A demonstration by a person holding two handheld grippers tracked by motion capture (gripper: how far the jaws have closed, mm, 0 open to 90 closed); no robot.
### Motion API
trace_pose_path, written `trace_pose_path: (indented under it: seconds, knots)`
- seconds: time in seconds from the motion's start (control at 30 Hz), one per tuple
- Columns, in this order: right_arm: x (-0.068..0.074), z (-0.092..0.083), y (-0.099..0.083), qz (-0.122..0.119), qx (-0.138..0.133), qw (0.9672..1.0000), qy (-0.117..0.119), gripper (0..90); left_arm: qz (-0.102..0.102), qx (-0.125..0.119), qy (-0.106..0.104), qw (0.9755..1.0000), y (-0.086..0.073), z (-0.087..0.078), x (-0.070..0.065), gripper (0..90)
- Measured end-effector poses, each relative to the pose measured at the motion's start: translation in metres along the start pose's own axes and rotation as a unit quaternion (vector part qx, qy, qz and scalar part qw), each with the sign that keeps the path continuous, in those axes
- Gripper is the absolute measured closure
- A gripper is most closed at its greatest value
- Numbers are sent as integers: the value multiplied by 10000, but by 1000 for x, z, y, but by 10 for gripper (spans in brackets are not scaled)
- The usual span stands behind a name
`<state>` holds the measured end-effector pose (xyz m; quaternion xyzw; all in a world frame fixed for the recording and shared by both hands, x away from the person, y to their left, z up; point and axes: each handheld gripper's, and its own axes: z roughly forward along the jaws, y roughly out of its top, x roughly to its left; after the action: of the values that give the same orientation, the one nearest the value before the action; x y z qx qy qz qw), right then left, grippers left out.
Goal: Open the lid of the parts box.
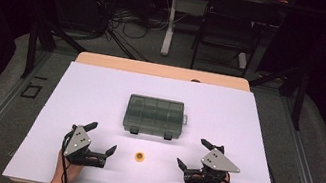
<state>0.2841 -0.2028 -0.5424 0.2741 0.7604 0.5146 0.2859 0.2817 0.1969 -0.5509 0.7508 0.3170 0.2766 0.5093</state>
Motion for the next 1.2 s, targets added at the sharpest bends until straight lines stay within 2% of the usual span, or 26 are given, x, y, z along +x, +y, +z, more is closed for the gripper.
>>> trace_pose_path:
  seconds: [0.13, 0.3, 0.37, 0.57, 0.73, 0.93, 1.2]
  knots:
    - [-1, 7, 2, -46, 8, 10000, 66, 0, 51, 4, -22, 10000, 2, 4, 0, 0]
    - [-3, 14, 3, -45, 40, 9999, 100, 0, -16, 35, -76, 10000, 4, 11, 3, 0]
    - [-5, 18, 4, 17, 70, 9999, 147, 0, -73, 43, -145, 9999, 6, 15, 5, 0]
    - [-8, 27, 4, 53, 142, 9998, 164, 0, 18, 144, -128, 9998, 7, 23, 7, 0]
    - [-17, 37, 5, 161, 140, 9996, 162, 0, 41, 186, -154, 9997, 10, 29, 9, 0]
    - [-23, 47, 7, 274, 213, 9991, 242, 0, -3, 274, -213, 9994, 13, 37, 13, 0]
    - [-28, 52, 13, 307, 219, 9987, 335, 0, -43, 383, -259, 9989, 18, 49, 20, 0]
